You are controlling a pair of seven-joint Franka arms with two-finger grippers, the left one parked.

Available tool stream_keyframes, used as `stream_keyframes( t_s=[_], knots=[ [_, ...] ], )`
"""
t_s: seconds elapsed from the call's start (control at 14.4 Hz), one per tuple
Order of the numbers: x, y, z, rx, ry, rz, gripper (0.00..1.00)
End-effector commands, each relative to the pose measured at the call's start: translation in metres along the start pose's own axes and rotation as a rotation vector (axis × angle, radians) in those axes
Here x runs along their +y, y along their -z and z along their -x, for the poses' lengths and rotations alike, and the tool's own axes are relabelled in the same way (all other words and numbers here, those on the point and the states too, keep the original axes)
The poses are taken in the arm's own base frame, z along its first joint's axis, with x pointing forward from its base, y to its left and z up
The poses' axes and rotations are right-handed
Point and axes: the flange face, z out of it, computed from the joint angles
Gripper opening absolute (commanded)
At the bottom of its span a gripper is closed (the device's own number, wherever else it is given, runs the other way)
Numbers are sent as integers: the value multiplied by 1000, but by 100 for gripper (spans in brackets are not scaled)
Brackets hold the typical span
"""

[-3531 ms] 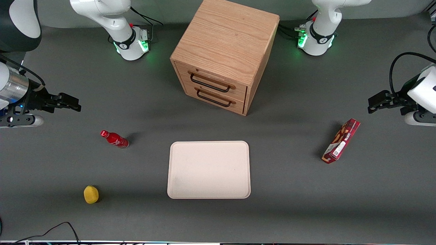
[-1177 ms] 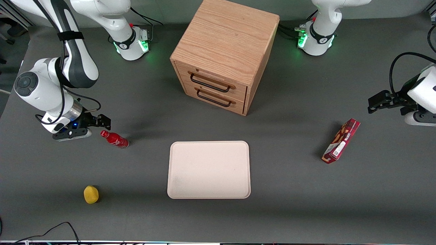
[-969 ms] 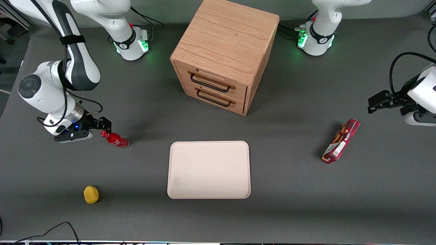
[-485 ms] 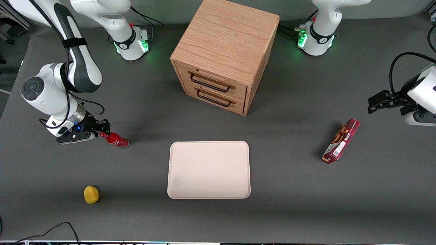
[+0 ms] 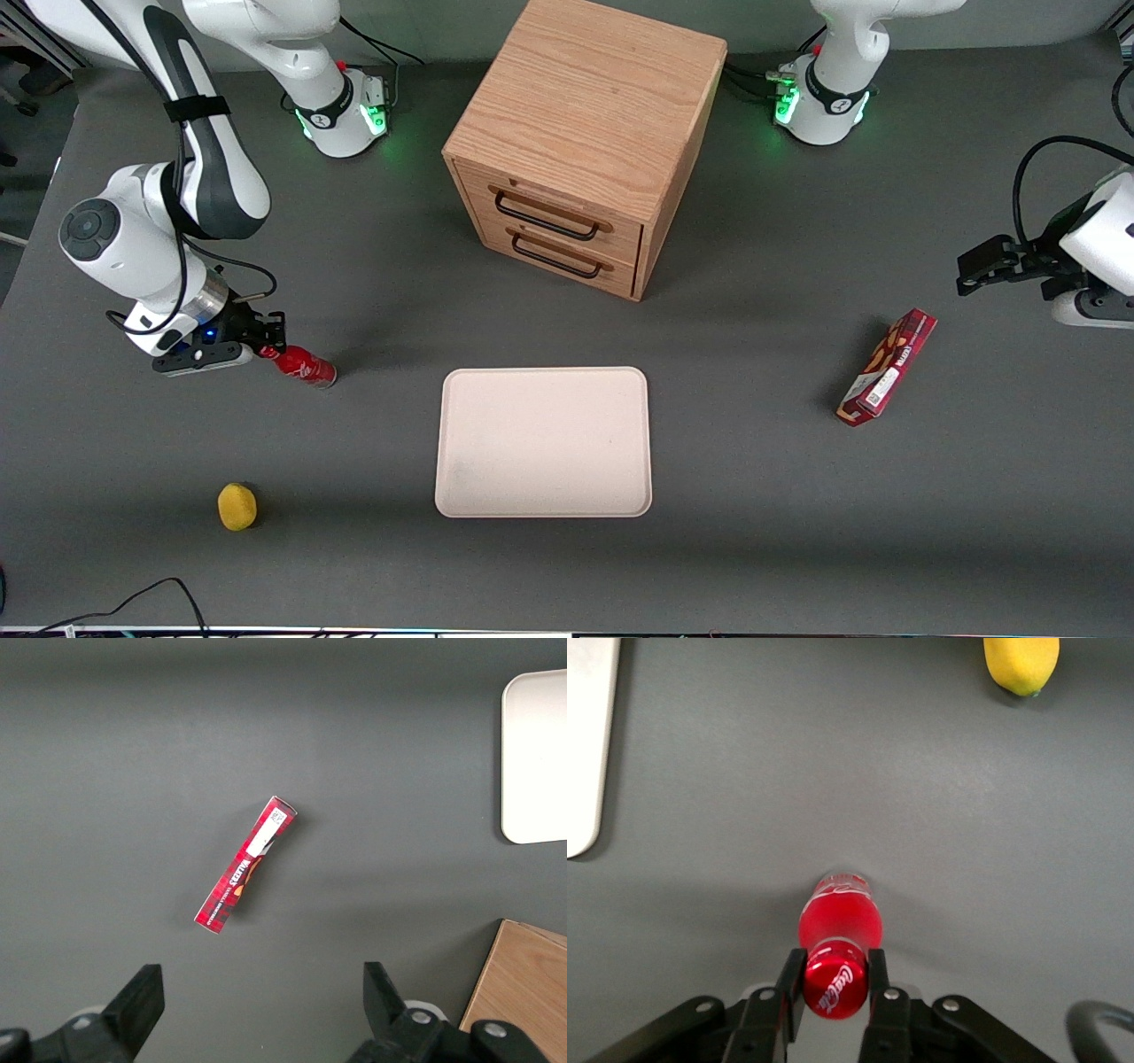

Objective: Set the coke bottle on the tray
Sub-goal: 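Lift the bottle with the right gripper and carry it toward the tray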

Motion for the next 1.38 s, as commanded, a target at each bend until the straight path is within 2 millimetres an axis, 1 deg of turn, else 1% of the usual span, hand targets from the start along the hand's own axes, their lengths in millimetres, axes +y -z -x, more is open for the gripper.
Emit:
stream_keyframes(
  t_s=[0.0, 0.14, 0.28, 0.55, 0.62, 0.76, 0.83, 0.9, 0.97, 1.04, 1.25, 1.32],
  knots=[
    [0, 80, -26, -46, -14, -2, 0],
    [1, 136, -40, -98, -14, -9, 0],
    [3, 191, -46, -119, -14, -13, 0],
    [7, 278, -52, -160, -16, -18, 0],
    [8, 289, -56, -171, -18, -19, 0],
    [6, 284, -65, -193, -11, -13, 0],
    [-4, 277, -73, -199, -11, -13, 0],
    [-27, 272, -84, -196, -22, -7, 0],
    [-52, 263, -95, -198, -19, -4, 0],
    [-80, 253, -105, -200, -27, 1, 0],
    [-170, 228, -122, -160, -63, 0, 0],
    [-196, 215, -126, -154, -68, -2, 0]
  ],
)
